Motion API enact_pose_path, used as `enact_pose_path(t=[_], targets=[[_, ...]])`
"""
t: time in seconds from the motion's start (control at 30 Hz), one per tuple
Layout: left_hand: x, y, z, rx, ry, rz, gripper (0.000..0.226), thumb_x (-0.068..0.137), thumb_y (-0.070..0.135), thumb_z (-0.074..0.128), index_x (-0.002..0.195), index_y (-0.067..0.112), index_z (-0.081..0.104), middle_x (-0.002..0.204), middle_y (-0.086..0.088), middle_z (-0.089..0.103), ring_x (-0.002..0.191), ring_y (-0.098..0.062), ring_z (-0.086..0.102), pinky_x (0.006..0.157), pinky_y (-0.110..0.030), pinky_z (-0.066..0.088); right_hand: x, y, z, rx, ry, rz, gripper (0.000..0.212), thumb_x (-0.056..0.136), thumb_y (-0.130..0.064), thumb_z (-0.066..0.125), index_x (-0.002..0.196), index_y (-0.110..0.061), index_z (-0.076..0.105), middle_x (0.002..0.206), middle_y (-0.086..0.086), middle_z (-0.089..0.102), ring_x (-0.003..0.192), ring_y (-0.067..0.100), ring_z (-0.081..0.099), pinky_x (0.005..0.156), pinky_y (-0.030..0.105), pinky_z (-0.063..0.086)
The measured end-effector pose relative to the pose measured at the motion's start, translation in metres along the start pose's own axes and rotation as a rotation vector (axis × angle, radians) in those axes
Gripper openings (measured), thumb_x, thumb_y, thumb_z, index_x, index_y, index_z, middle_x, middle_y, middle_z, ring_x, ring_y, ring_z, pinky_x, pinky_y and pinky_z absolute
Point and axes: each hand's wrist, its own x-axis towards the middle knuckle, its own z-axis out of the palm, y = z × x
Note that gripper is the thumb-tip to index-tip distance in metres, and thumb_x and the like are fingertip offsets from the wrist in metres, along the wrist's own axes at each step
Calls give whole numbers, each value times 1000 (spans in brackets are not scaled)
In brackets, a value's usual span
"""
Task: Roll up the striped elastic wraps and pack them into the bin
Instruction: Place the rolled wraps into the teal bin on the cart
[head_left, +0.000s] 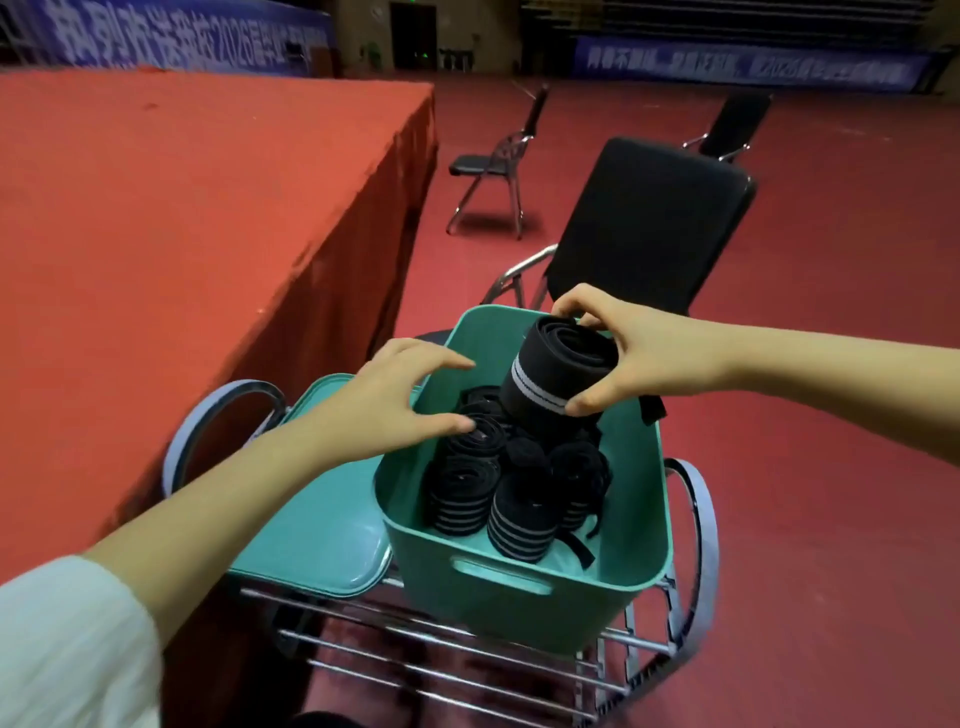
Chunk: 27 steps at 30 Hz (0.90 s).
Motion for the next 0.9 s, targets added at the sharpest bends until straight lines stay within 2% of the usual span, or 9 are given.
enact_pose_path(t=[0.07,0.1,0.17,0.23,0.33,0.47,0.63,0.77,0.9], targets=[[-4,-20,6,15,-56,-1,62,69,63,65,124,35,56,129,29,47,133,-4,26,105,-9,18,-1,9,8,-20,-44,33,67,69,-21,84,118,-29,39,106,-2,63,93,15,65,83,32,53],[-6,-27,9,15,-81,-5,60,68,63,63,122,36,57,132,29,46,135,-3,25,101,-2,14,-1,12,13,-34,-69,40,67,69,-24,84,118,-30,39,106,-3,63,92,14,65,83,33,53],[-8,-37,14,5,-101,-2,59,68,65,59,119,37,60,136,28,44,135,-1,26,98,4,11,3,16,27,-58,-120,37,67,69,-28,84,117,-32,38,105,-5,64,90,13,65,83,35,53],[-10,-40,15,-34,-88,3,57,68,66,57,118,38,61,138,28,44,133,2,30,99,4,11,7,16,43,-69,-170,26,68,70,-32,84,117,-33,35,105,-6,64,91,14,64,83,35,53],[-9,-43,17,-97,-88,-10,53,74,61,68,121,38,59,138,27,44,132,7,31,99,4,12,18,16,73,-86,-235,-1,70,70,-33,83,118,-31,33,107,-5,61,93,13,61,84,33,51],[-10,-49,21,-134,-71,6,58,71,62,57,123,38,57,138,26,45,131,11,32,101,3,15,30,11,108,-132,-359,-33,68,72,-33,82,120,-26,34,104,-3,60,88,13,58,74,26,48],[-12,-51,22,-157,-67,36,57,73,61,55,125,37,56,136,30,45,128,14,32,99,4,17,47,10,146,-232,-410,-78,73,75,-38,78,128,-21,31,114,5,58,96,24,57,84,37,49],[-13,-52,22,-179,-48,45,57,74,59,56,126,36,55,134,30,46,126,15,35,98,4,19,57,15,176,-294,-403,-108,70,78,-40,73,129,-17,31,113,13,58,98,33,58,83,40,49],[-14,-57,20,-175,-63,43,56,74,59,56,127,40,53,133,33,45,129,12,35,101,2,19,58,20,194,-309,-374,-91,70,82,-40,69,133,-16,28,112,15,55,100,35,56,84,43,48]])
